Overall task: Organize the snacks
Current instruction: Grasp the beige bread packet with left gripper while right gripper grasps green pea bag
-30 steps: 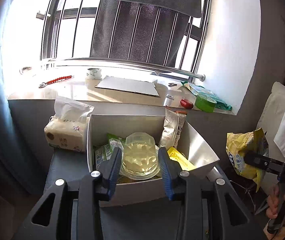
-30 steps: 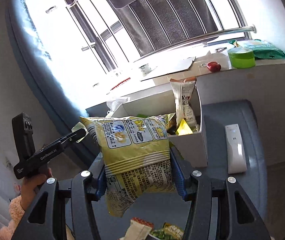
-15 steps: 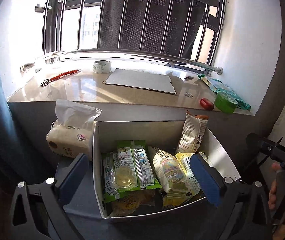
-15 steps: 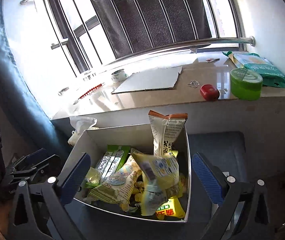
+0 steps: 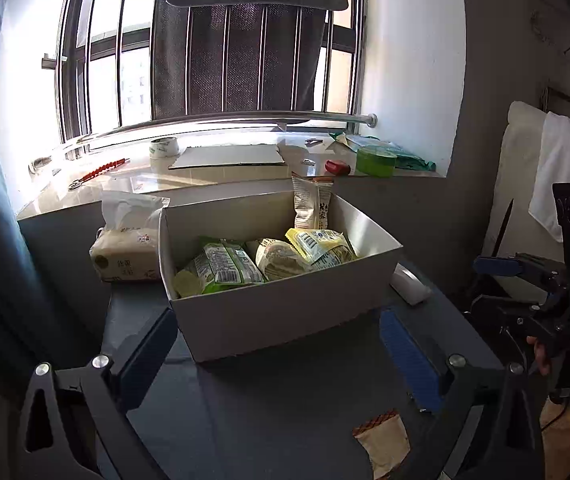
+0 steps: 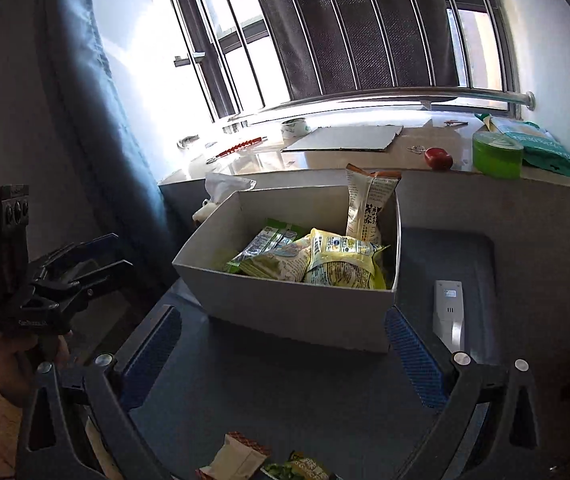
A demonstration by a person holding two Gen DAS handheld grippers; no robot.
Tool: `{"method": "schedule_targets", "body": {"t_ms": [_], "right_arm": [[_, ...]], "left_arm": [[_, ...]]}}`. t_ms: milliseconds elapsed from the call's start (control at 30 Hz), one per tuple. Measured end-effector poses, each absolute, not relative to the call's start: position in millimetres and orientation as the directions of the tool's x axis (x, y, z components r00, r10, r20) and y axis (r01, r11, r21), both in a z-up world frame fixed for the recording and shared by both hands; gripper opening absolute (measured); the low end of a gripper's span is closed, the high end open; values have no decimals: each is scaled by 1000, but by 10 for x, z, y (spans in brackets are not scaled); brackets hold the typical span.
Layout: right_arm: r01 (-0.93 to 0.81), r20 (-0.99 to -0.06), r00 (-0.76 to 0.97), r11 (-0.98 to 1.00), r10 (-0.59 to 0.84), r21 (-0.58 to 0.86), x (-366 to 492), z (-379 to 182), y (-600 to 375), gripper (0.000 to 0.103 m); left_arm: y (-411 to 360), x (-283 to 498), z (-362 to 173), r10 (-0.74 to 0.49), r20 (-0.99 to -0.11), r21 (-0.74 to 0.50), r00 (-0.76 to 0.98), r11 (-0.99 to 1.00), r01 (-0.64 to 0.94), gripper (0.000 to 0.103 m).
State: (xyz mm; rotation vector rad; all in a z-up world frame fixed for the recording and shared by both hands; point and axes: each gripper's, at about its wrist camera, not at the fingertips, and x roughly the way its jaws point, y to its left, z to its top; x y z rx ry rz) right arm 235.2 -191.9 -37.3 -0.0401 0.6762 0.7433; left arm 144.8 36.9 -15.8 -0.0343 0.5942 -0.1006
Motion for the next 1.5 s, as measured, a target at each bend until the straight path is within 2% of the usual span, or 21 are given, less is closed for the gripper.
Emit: {"method": "schedule_targets", "body": {"t_ms": [133, 400, 767, 800, 867, 900, 933, 967, 1133, 1333, 1500], "right_arm": [[-616, -607, 560, 773, 563, 149, 1952, -763, -2149, 103], [-474, -683, 510, 834, 522, 283, 1699, -1451, -2394, 103], [-466, -732, 458, 838, 504, 284, 1933, -1729, -2141, 102], [-474, -742, 449, 836, 499, 276, 1960, -1755, -2112, 99], [-504, -742, 466, 834, 482, 226, 1970, -1747, -2066, 73], [-535, -730, 465, 816, 501, 219, 1962, -1721, -2056, 67], [-557, -718, 456, 798, 526, 230, 1956, -1689, -2061, 47], [-556, -720, 455, 799, 524, 230, 1954, -1667, -2077, 33], [-540, -696, 469, 800, 544, 262, 1920, -1582, -2222, 33], [-512, -623, 517, 796, 586, 323, 1810, -1303, -2511, 33], [-501, -589, 552, 799, 591, 332, 1686, -1148, -2673, 33]], "left_arm": [[236, 1067, -427, -122, -559, -93, 820, 992, 84, 103], [73, 868, -799, -165, -599, -173, 784, 982, 74, 103], [-1, 930, -883, -179, -630, -169, 756, 981, 91, 103], [-12, 939, -900, -185, -635, -171, 750, 981, 97, 103], [-42, 956, -936, -198, -646, -174, 738, 979, 111, 103], [-62, 967, -961, -201, -654, -172, 730, 978, 116, 103], [-84, 981, -988, -203, -663, -170, 721, 978, 120, 103], [-111, 995, -1016, -206, -672, -167, 711, 978, 126, 103], [-329, 1124, -1197, -218, -733, -147, 645, 976, 163, 103], [-651, 1369, -1514, -158, -823, -79, 546, 983, 164, 103], [-733, 1434, -1655, -153, -846, -78, 511, 983, 165, 101]]}}
